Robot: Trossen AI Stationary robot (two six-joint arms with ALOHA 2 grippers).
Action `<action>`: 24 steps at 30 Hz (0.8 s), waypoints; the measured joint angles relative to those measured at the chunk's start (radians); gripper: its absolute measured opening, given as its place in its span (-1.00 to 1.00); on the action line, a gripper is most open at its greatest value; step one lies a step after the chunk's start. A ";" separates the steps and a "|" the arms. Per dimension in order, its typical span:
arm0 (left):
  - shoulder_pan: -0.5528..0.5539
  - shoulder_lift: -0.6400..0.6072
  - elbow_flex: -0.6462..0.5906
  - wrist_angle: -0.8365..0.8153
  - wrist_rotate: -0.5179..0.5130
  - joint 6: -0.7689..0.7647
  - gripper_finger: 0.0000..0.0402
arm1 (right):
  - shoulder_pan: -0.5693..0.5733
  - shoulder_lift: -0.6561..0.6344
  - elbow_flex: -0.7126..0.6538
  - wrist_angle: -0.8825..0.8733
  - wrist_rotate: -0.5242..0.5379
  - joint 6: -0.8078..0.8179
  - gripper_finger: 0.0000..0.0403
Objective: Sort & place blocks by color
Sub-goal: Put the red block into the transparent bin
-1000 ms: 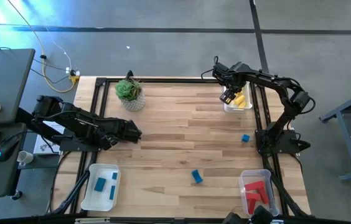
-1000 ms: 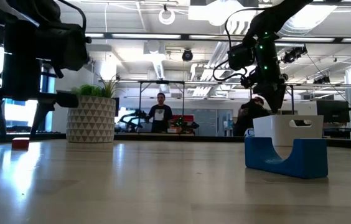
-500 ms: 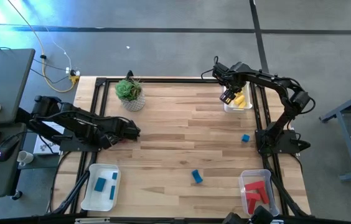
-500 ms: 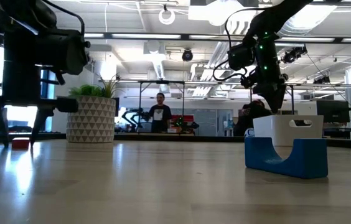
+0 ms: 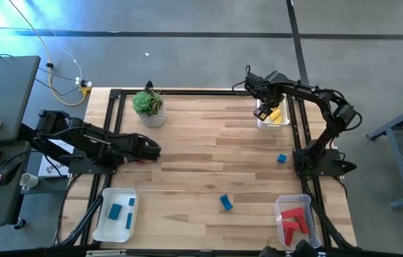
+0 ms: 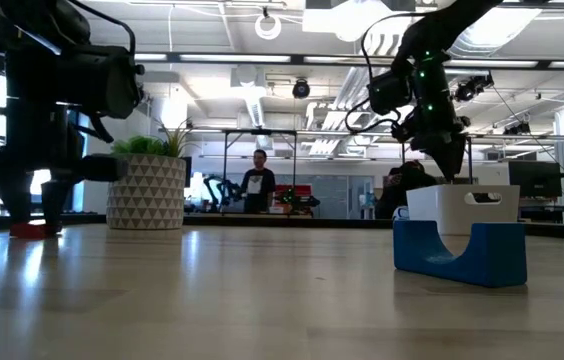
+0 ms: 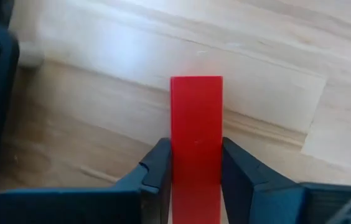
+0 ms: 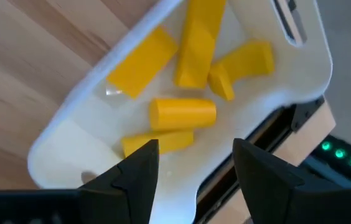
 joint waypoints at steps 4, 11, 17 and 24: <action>0.001 -0.028 0.020 0.003 -0.022 0.133 -0.64 | 0.004 -0.018 0.000 -0.060 -0.009 0.073 -0.09; 0.001 -0.073 0.047 0.036 -0.031 0.344 -0.61 | 0.063 -0.129 0.000 -0.086 -0.050 0.181 -0.12; 0.001 -0.111 0.058 0.155 -0.012 0.556 -0.61 | 0.146 -0.239 0.000 -0.058 -0.185 0.363 -0.12; 0.000 -0.140 0.058 0.428 0.041 0.776 -0.61 | 0.277 -0.311 0.000 0.007 -0.237 0.616 -0.12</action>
